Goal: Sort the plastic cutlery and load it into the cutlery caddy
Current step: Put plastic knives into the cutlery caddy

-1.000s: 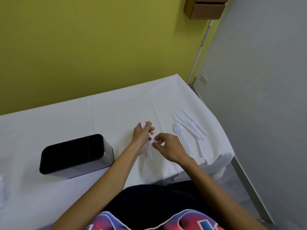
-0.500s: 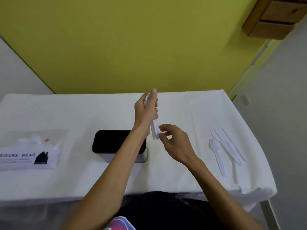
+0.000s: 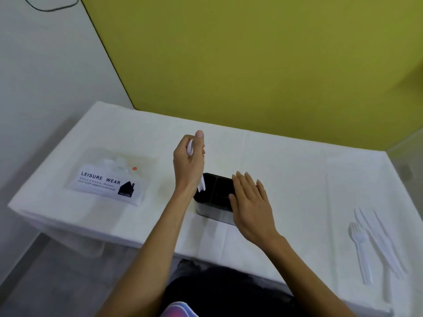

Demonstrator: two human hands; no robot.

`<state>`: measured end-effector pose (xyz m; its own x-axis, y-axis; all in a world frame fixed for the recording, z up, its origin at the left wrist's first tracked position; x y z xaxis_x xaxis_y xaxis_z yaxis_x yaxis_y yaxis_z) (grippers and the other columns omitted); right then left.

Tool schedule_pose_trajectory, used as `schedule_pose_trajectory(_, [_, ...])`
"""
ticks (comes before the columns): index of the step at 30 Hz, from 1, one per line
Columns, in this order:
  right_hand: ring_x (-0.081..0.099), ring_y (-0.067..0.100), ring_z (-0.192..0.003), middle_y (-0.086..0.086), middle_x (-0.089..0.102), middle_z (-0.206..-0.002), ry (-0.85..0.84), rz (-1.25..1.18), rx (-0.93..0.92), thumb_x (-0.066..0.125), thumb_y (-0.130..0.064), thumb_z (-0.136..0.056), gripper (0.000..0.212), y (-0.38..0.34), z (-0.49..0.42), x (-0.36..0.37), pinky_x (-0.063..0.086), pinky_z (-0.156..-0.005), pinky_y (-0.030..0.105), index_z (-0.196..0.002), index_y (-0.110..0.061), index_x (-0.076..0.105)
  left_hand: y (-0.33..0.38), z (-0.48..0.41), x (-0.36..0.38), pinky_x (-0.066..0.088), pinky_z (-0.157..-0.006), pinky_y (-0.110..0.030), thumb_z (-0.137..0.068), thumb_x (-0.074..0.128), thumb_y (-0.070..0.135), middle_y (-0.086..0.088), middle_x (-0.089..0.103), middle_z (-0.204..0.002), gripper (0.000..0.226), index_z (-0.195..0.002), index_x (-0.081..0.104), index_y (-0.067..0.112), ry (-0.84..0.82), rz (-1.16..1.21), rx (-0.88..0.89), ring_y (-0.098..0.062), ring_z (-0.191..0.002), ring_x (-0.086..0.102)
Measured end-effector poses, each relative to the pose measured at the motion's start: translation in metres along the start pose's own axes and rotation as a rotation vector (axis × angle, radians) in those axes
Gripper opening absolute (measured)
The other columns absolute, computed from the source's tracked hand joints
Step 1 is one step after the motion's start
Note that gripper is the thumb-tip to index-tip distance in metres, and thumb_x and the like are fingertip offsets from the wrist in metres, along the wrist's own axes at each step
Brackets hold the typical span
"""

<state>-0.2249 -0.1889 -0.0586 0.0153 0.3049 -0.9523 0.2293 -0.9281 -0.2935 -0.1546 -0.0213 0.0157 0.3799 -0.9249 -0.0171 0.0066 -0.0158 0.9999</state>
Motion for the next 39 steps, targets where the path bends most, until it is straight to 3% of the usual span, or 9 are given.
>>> schedule_pose_trajectory(4, [0.025,0.024,-0.150,0.006,0.035,-0.159,-0.001,0.038,-0.007,0.027,-0.036,-0.107,0.053,0.000,0.000,0.000,0.022,-0.122,0.046,-0.153,-0.011,0.035,-0.032,0.012,-0.007,0.048,-0.066,-0.037,-0.102,0.049,0.045,0.006,0.056,-0.064,0.037,-0.076,0.050,0.019,-0.037,-0.151,0.019,-0.016,-0.061,0.053])
schedule_pose_trajectory(11, [0.031,0.025,-0.148,0.007,0.041,-0.156,0.006,0.052,0.003,0.030,-0.033,-0.106,0.051,-0.002,0.000,-0.003,0.025,-0.121,0.045,-0.151,-0.010,0.039,-0.073,0.039,-0.004,0.049,-0.086,-0.038,-0.097,0.058,0.028,0.007,0.065,-0.104,0.010,-0.100,0.062,0.019,-0.161,-0.561,0.330,-0.014,-0.099,0.053])
schedule_pose_trajectory(15, [0.031,0.025,-0.148,0.006,0.040,-0.156,-0.001,0.028,-0.012,0.031,-0.032,-0.106,0.050,0.000,0.000,-0.004,0.024,-0.121,0.044,-0.151,-0.010,0.039,-0.064,0.039,-0.001,0.036,-0.099,-0.028,-0.090,0.069,0.025,0.007,0.063,-0.120,0.030,-0.118,0.059,0.020,-0.150,-0.634,0.357,-0.014,-0.114,0.052])
schedule_pose_trajectory(20, [0.029,0.024,-0.149,0.008,0.040,-0.156,0.016,-0.137,0.030,0.026,-0.033,-0.106,0.052,0.011,0.005,-0.011,0.024,-0.122,0.039,-0.149,-0.007,0.040,-0.031,0.048,0.030,0.036,-0.103,-0.033,-0.085,0.069,0.017,0.006,0.065,-0.116,0.028,-0.112,0.062,0.018,-0.158,-0.686,0.526,-0.016,-0.115,0.055])
schedule_pose_trajectory(24, [0.021,0.014,-0.150,0.001,0.030,-0.161,0.041,-0.351,0.246,0.030,-0.026,-0.108,0.048,0.049,0.029,-0.029,0.015,-0.116,0.019,-0.154,-0.011,0.032,-0.025,0.075,0.081,0.038,-0.102,-0.031,-0.087,0.063,0.013,0.009,0.067,-0.111,0.021,-0.107,0.065,0.019,-0.303,-0.610,0.564,-0.014,-0.112,0.057])
schedule_pose_trajectory(29, [0.027,0.018,-0.146,0.004,0.033,-0.158,0.091,-0.356,0.476,0.037,-0.020,-0.106,0.047,0.121,0.079,-0.041,0.023,-0.111,0.020,-0.152,-0.010,0.034,-0.036,0.114,0.141,0.035,-0.101,-0.024,-0.090,0.060,0.011,0.013,0.066,-0.109,0.020,-0.105,0.066,0.021,-0.501,-0.536,0.563,-0.008,-0.111,0.054])
schedule_pose_trajectory(31, [0.032,0.022,-0.143,0.007,0.037,-0.155,0.110,-0.302,0.607,0.040,-0.019,-0.104,0.046,0.153,0.107,-0.044,0.031,-0.111,0.028,-0.149,-0.009,0.038,-0.045,0.136,0.171,0.037,-0.099,-0.021,-0.091,0.059,0.010,0.014,0.066,-0.108,0.019,-0.105,0.066,0.022,-0.639,-0.497,0.512,-0.006,-0.110,0.052])
schedule_pose_trajectory(34, [0.036,0.028,-0.138,0.011,0.041,-0.150,0.077,-0.271,0.819,0.046,-0.017,-0.101,0.044,0.191,0.142,-0.043,0.037,-0.108,0.037,-0.145,-0.009,0.043,-0.073,0.159,0.202,0.039,-0.084,-0.007,-0.093,0.059,0.011,0.015,0.066,-0.104,0.017,-0.100,0.065,0.026,-0.836,-0.474,0.235,-0.004,-0.103,0.057])
schedule_pose_trajectory(39, [0.050,0.030,-0.114,0.013,0.049,-0.130,0.032,-0.183,1.063,0.048,-0.014,-0.097,0.035,0.227,0.185,-0.035,0.045,-0.086,0.036,-0.132,-0.009,0.047,-0.131,0.188,0.223,0.042,-0.060,-0.003,-0.095,0.058,0.017,0.009,0.068,-0.102,0.013,-0.101,0.066,0.025,-1.006,-0.571,-0.189,-0.008,-0.094,0.064])
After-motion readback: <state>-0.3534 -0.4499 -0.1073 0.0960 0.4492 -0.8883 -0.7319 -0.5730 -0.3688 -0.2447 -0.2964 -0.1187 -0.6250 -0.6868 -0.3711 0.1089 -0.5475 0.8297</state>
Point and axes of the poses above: each hand's wrist, its own z-axis away from the middle knuckle, its own x-axis out of the palm, y = z × x, the point moved 3 cm from there along -z, towards the middle knuckle
